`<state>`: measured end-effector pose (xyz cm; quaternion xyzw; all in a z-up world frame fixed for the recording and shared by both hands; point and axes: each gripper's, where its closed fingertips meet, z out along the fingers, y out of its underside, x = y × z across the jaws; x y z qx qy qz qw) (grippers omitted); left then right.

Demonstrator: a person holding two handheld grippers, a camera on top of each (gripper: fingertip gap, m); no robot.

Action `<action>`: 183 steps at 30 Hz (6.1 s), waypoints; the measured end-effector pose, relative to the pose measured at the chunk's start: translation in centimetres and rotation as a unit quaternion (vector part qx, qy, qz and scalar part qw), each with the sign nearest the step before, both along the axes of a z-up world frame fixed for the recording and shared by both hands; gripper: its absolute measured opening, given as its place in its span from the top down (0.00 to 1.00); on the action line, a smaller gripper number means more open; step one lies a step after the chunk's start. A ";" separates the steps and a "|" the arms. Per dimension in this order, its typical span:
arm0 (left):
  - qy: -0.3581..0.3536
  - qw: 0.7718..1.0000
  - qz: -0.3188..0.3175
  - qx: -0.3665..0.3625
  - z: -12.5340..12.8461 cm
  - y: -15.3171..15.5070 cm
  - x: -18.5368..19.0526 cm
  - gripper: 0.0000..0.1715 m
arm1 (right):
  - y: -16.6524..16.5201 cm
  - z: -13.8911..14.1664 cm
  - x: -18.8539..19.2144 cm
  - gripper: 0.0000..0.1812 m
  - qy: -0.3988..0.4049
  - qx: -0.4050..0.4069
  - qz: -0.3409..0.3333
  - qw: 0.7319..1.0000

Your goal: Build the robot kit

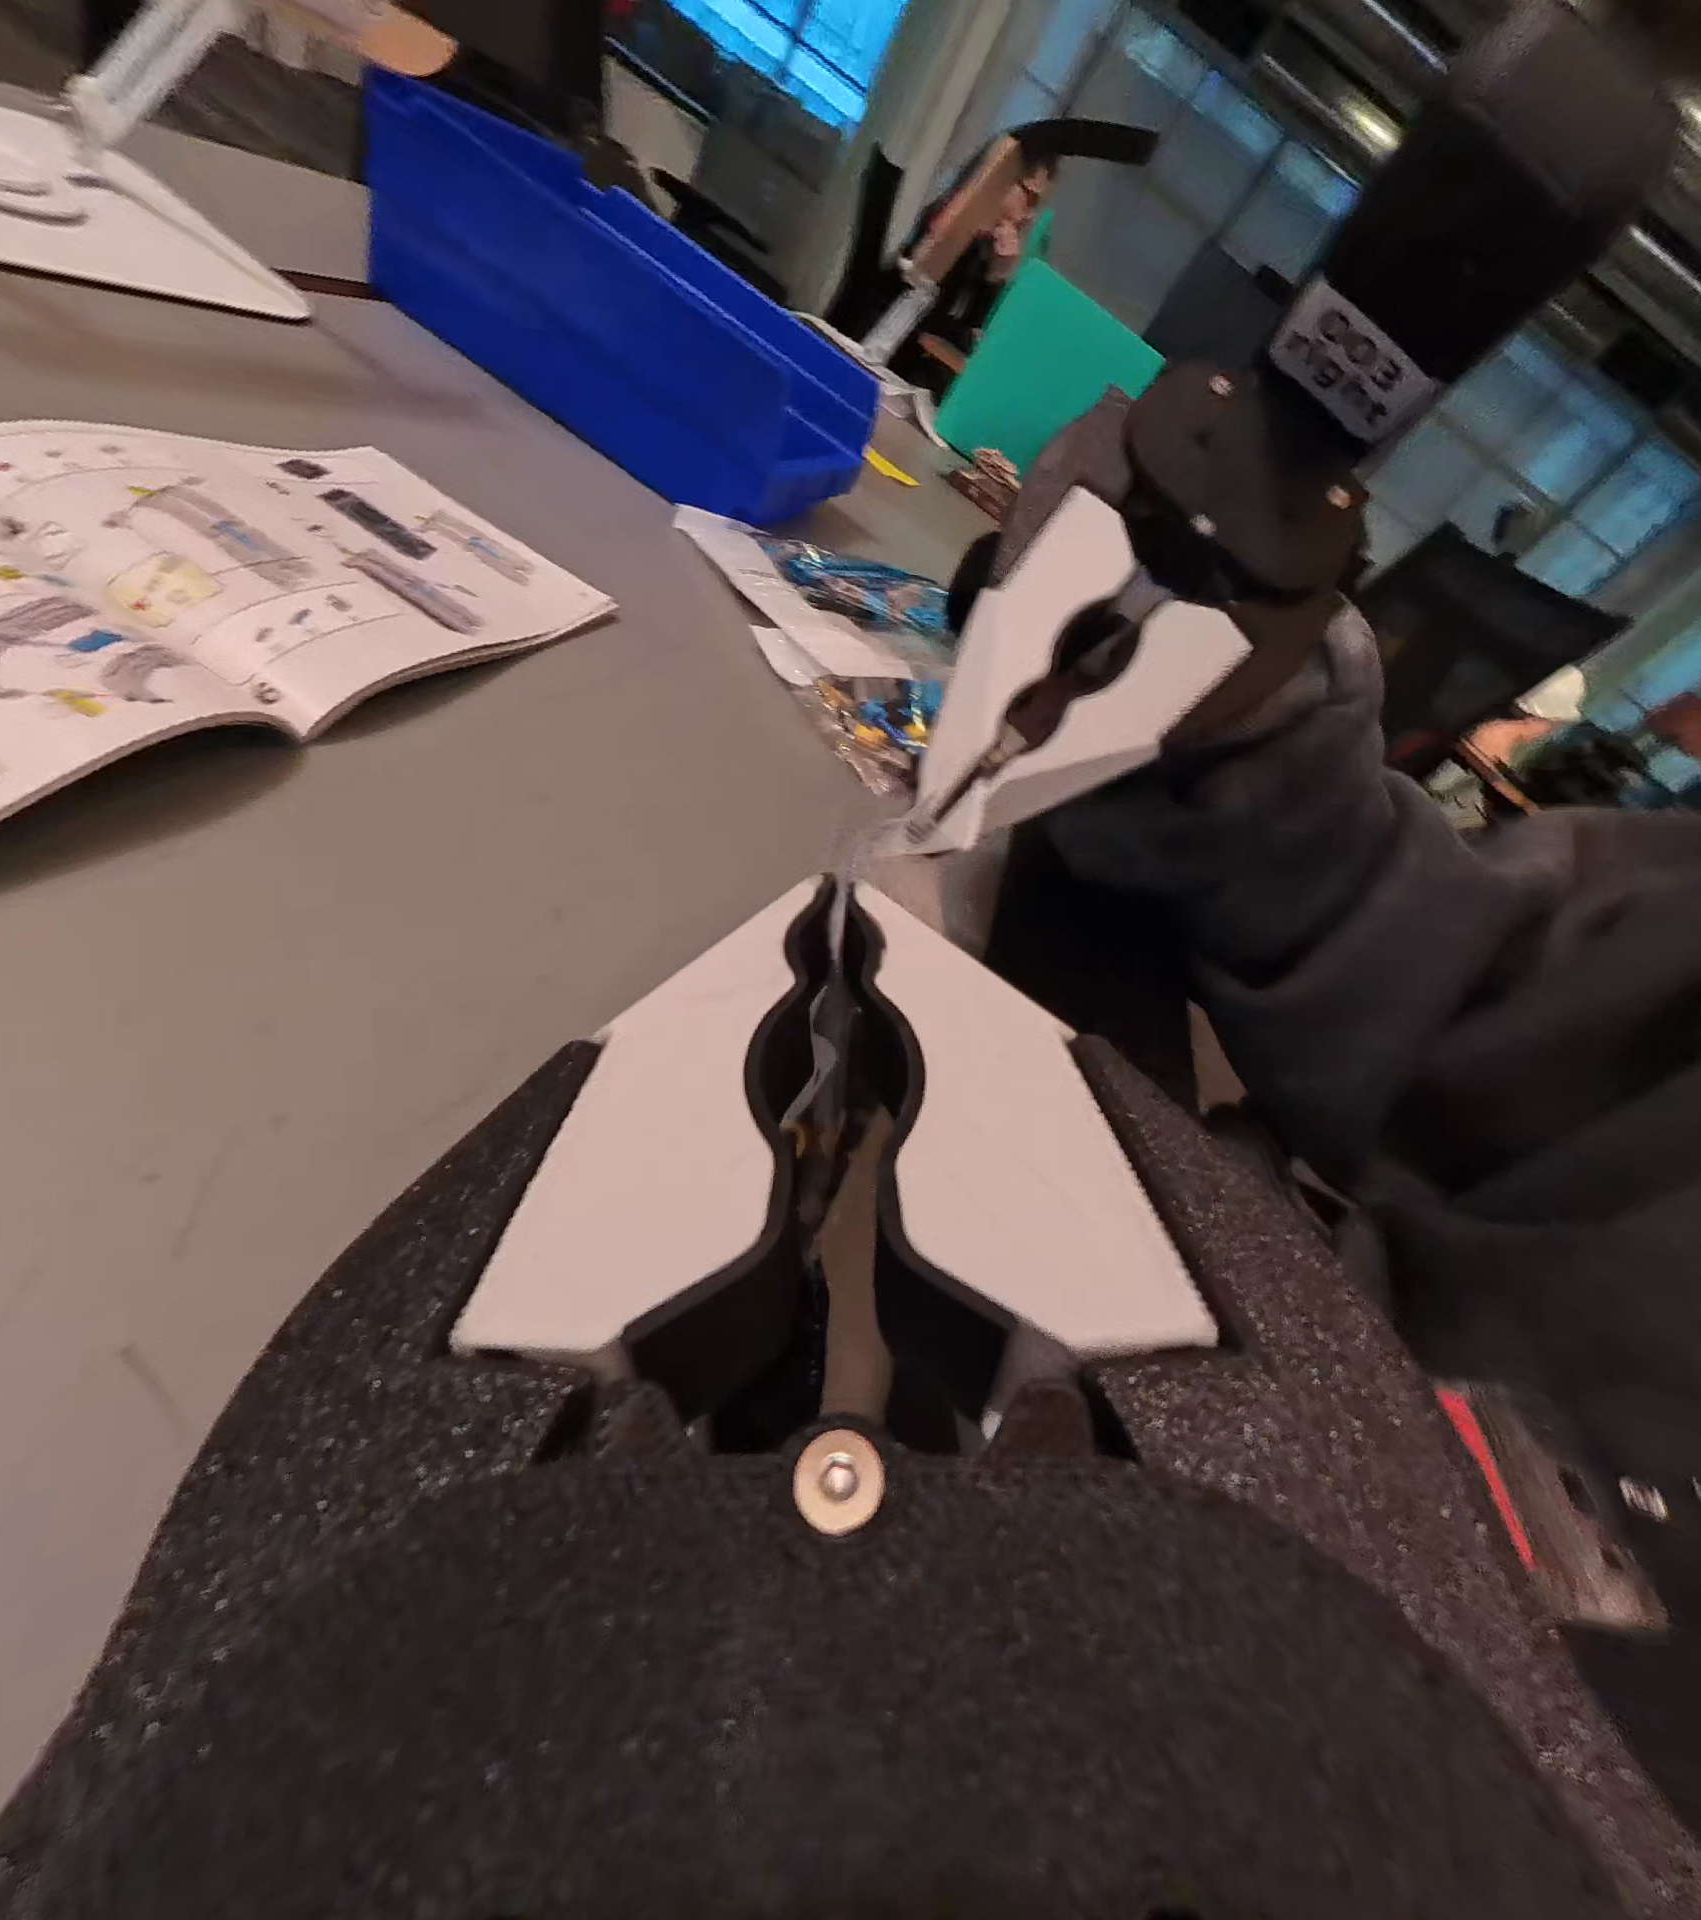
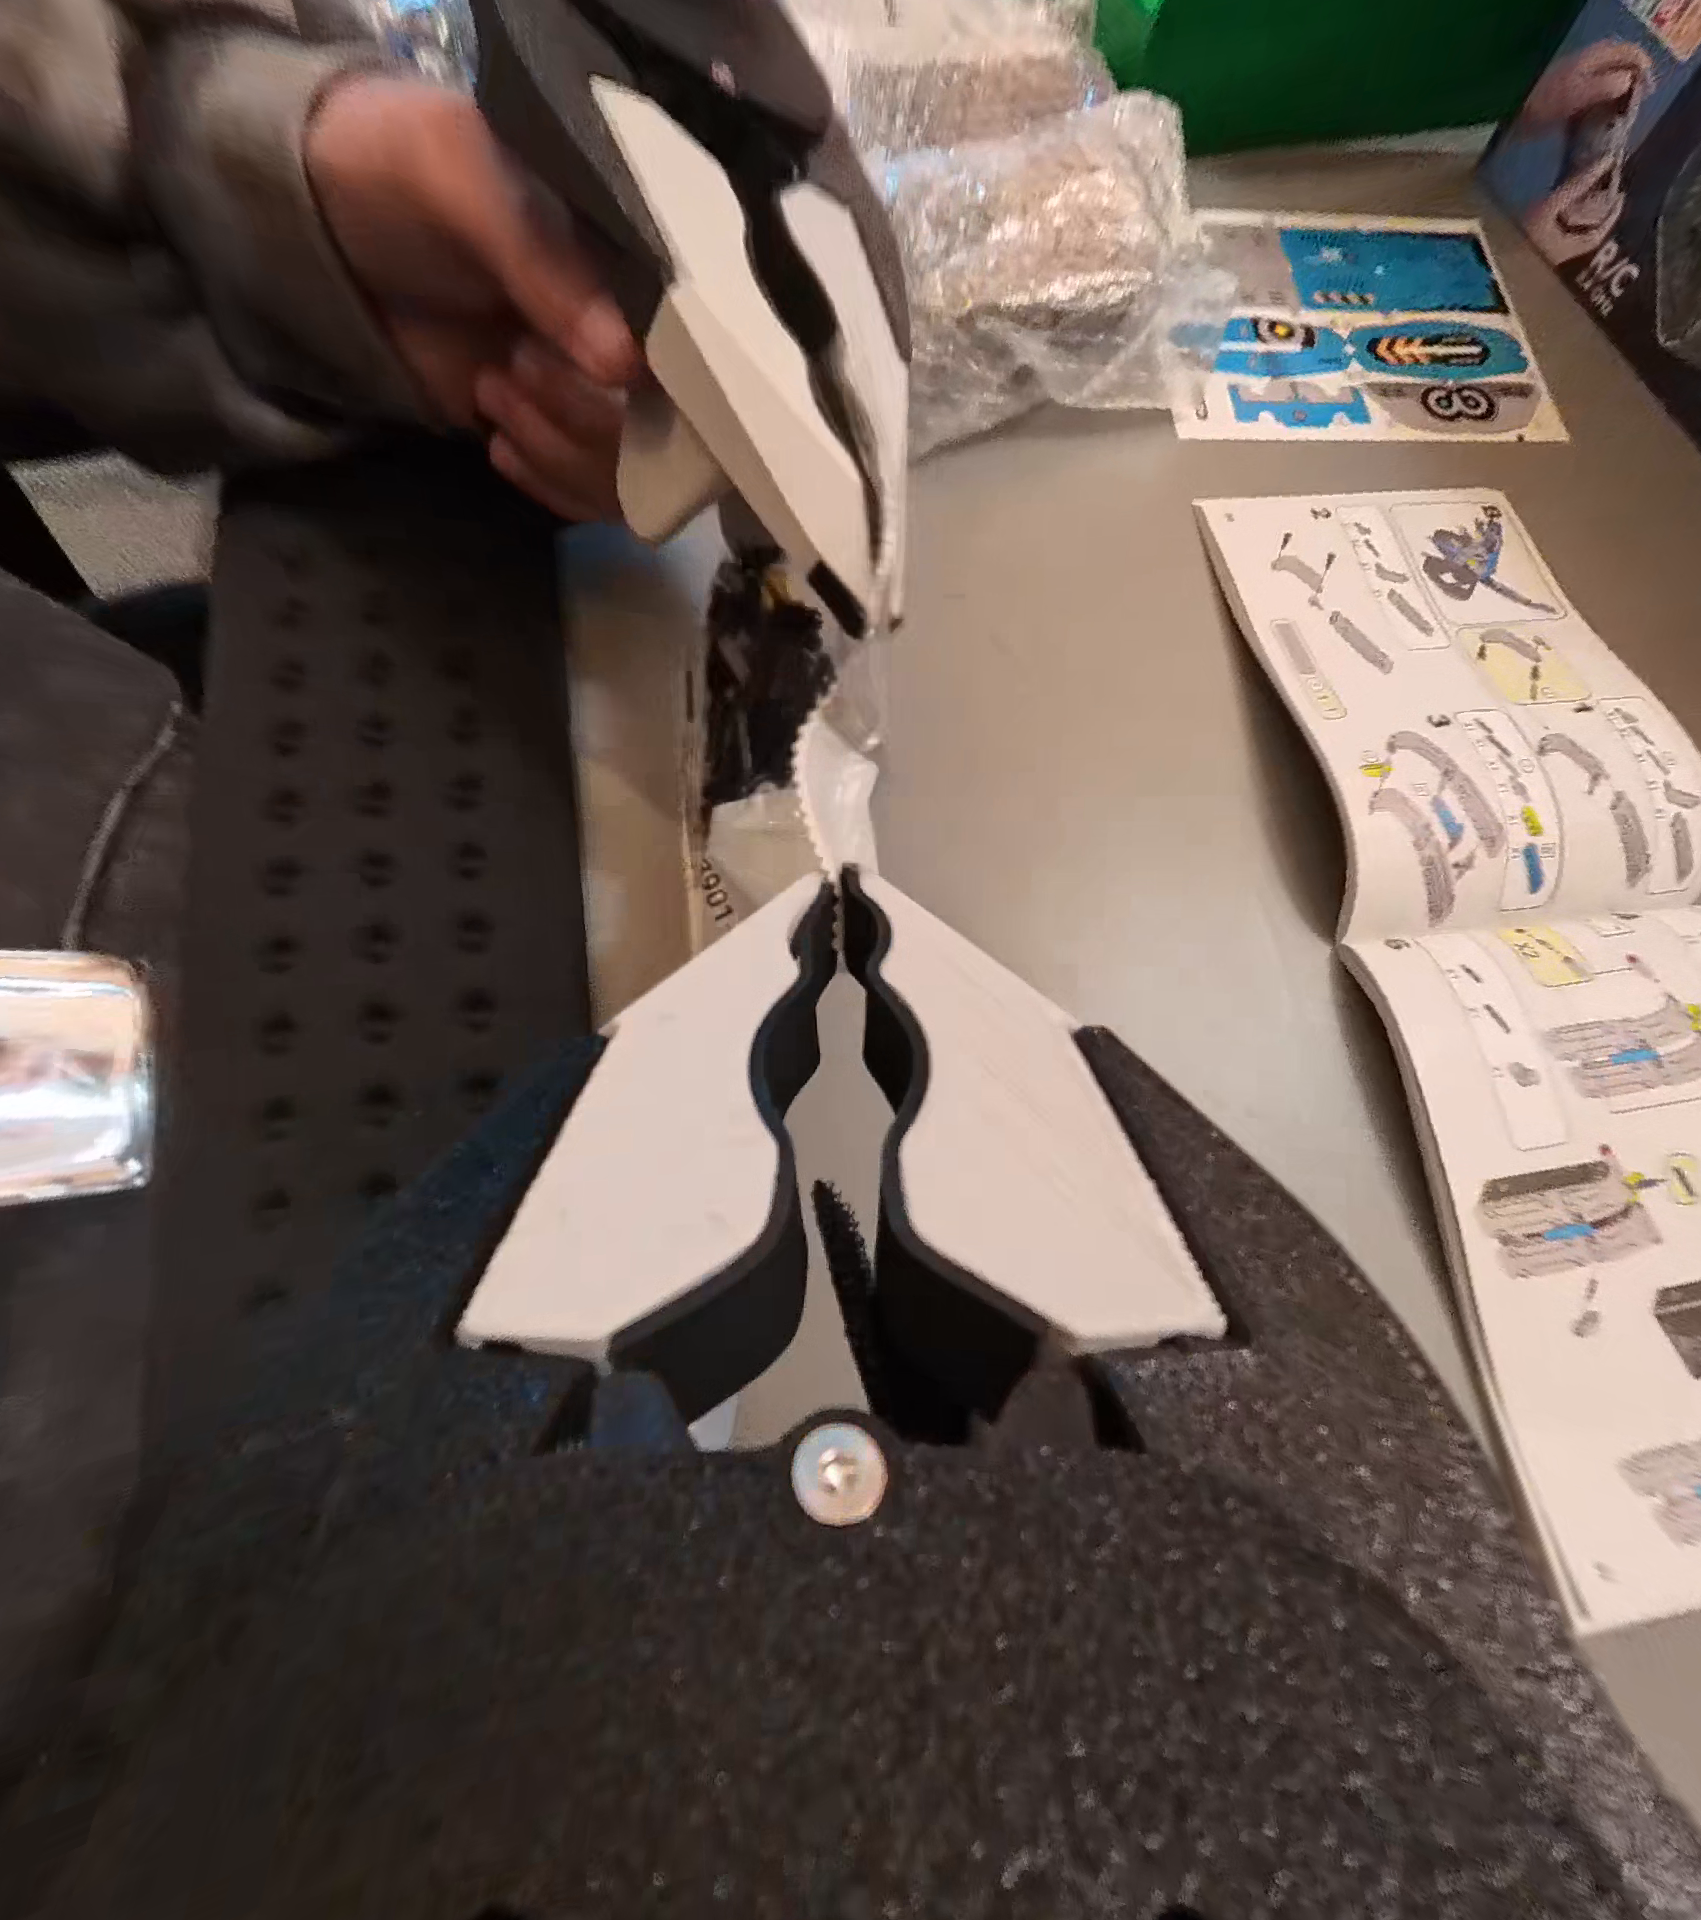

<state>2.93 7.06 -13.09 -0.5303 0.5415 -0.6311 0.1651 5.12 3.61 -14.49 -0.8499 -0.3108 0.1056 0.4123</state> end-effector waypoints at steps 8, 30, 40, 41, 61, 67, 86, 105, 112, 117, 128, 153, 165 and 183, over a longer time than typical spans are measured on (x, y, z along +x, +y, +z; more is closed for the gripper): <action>0.002 0.981 -0.070 0.182 0.6 -1.8 -0.4 0.76 | -0.6 0.9 -0.2 1.00 -0.052 0.009 0.004 0.999; 0.155 0.987 0.015 -0.029 -5.6 -0.6 6.2 1.00 | 1.2 -3.6 1.2 1.00 -0.494 0.162 -0.131 0.844; 0.159 0.959 0.234 0.012 -6.7 5.8 7.4 1.00 | 1.3 -4.1 -5.3 1.00 -0.350 0.210 -0.078 0.910; 0.146 0.960 0.238 -0.010 -6.1 6.8 7.5 1.00 | 1.1 -3.3 -7.7 1.00 -0.367 0.238 -0.065 0.897; -0.038 0.985 0.028 -0.167 4.0 2.0 2.5 1.00 | 0.6 -1.4 2.5 0.61 0.288 0.027 -0.201 0.936; -0.105 0.955 -0.005 -0.277 7.4 3.1 0.6 1.00 | -0.3 0.8 -0.9 0.73 0.376 0.015 -0.108 0.920; -0.064 0.972 -0.096 -0.203 5.1 -0.9 0.8 1.00 | -2.8 7.6 3.4 1.00 0.461 0.186 -0.120 0.859; -0.087 0.979 -0.087 -0.163 4.8 -0.7 0.7 1.00 | -2.8 7.1 3.4 1.00 0.459 0.174 -0.123 0.862; -0.086 0.976 -0.115 -0.166 5.0 -1.8 0.4 1.00 | -2.6 6.6 3.1 1.00 0.445 0.167 -0.126 0.871; -0.083 0.985 -0.099 -0.118 4.4 -2.4 1.0 1.00 | -2.4 6.2 2.4 1.00 0.424 0.163 -0.123 0.882; -0.085 0.981 -0.087 -0.154 4.6 -0.8 0.6 1.00 | -2.6 6.7 3.6 1.00 0.455 0.169 -0.134 0.864; -0.173 0.813 -0.041 0.554 -0.8 -3.3 -4.4 1.00 | -3.8 3.3 -1.6 0.75 0.282 -0.014 0.023 0.959; -0.129 0.849 -0.050 0.510 -1.9 -3.0 -4.1 1.00 | 0.8 -0.9 -5.4 0.80 0.086 0.070 0.024 0.994; -0.046 0.907 0.009 0.419 -2.4 -3.0 -2.1 1.00 | 1.0 -2.2 -4.7 1.00 -0.041 0.145 -0.026 0.988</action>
